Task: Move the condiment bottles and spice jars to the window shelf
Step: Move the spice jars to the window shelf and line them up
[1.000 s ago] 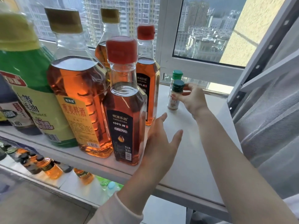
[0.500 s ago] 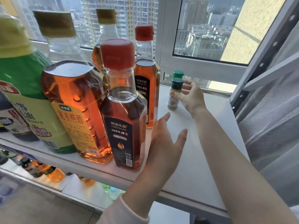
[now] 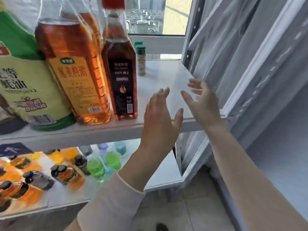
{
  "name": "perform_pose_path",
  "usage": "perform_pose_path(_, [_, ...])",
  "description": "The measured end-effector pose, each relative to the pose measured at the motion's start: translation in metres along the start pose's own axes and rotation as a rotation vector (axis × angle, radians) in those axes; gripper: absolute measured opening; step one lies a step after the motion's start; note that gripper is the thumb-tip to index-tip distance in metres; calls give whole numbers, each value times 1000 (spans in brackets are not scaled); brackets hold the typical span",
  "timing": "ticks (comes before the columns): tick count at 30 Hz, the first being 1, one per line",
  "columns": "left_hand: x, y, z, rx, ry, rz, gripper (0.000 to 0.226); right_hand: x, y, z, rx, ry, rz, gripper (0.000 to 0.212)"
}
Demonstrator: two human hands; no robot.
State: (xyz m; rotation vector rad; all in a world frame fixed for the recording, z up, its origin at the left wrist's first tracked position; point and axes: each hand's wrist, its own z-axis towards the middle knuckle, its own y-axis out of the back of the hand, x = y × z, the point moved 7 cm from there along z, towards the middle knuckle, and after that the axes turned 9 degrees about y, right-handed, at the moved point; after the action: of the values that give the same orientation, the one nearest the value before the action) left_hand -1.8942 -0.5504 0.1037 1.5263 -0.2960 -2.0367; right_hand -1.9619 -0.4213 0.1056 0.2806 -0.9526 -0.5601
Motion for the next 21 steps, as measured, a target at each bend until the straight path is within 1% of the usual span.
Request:
perform_pose_path(4, [15,9,-61,75,-177,126,58,11,28,-102,-69,-42,-93,35])
perform_pose_path(6, [26,7,-92,146,-226,188,59,16,36,-152,-86,-80,-167,34])
perform_pose_path(10, [26,-6,-158,335,-305,259,53,29,61,-245,-55,-195,-347,39])
perform_pose_path(13, [10,-26,-208,474,-452,307,59,38,96,-306,-95,-269,-487,44])
perform_pose_path(17, [-21,-55,-278,591,-654,314,63,53,152,-390,-168,-412,-620,50])
perform_pose_path(21, [-53,-77,-368,685,-881,354,67,81,202,-484,-217,-554,-777,54])
